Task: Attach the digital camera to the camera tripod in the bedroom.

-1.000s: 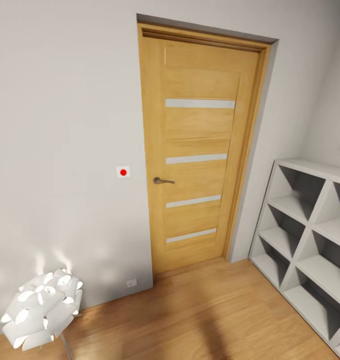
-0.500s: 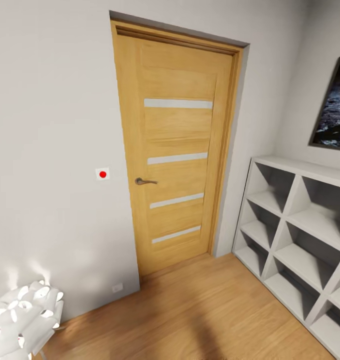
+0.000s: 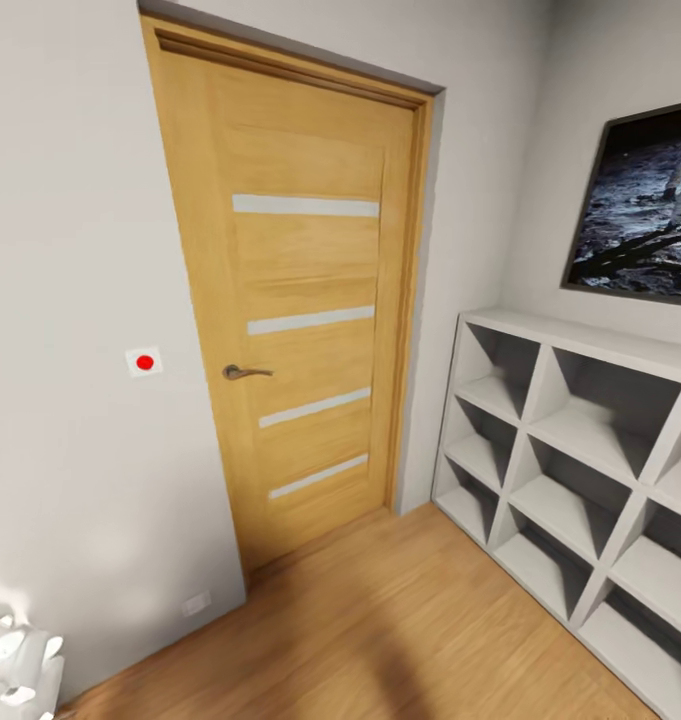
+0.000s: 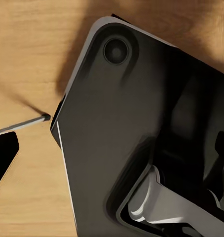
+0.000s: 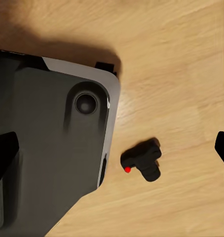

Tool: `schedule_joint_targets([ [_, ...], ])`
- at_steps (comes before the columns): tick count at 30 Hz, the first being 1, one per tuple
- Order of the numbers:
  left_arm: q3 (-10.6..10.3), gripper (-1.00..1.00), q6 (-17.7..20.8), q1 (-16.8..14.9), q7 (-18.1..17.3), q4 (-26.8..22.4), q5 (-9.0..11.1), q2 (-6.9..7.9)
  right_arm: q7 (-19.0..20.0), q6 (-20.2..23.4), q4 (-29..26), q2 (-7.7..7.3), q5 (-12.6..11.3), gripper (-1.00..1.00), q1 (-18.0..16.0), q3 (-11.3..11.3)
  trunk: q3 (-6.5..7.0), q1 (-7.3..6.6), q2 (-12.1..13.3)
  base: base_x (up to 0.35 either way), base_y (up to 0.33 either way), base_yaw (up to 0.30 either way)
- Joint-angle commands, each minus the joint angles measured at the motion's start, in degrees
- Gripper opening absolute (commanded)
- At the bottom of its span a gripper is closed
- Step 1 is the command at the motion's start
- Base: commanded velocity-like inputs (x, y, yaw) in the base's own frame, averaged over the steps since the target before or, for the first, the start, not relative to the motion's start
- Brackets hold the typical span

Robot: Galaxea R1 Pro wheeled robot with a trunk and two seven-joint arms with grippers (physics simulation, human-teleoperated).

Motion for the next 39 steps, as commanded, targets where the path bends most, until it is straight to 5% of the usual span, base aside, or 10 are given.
schedule_joint_targets([
  [1,0.2,1.0,-0.2,0.0,0.0,0.0,0.0,-0.02,0.1,0.0,0.1,-0.03,0.5,1.0,-0.1,-0.5,-0.02,0.05,0.0,0.312,0.0,-0.259],
  [17,0.2,1.0,-0.2,0.0,0.1,0.0,0.0,-0.02,0.1,0.0,0.1,-0.03,0.5,1.0,-0.1,-0.5,-0.02,0.05,0.0,0.284,0.0,-0.258],
  [39,0.6,1.0,-0.2,0.0,0.1,0.0,0.6,0.07,0.0,-0.1,0.1,-0.03,0.3,1.0,-0.1,-0.6,-0.02,0.05,0.0,0.02,0.0,-0.273],
])
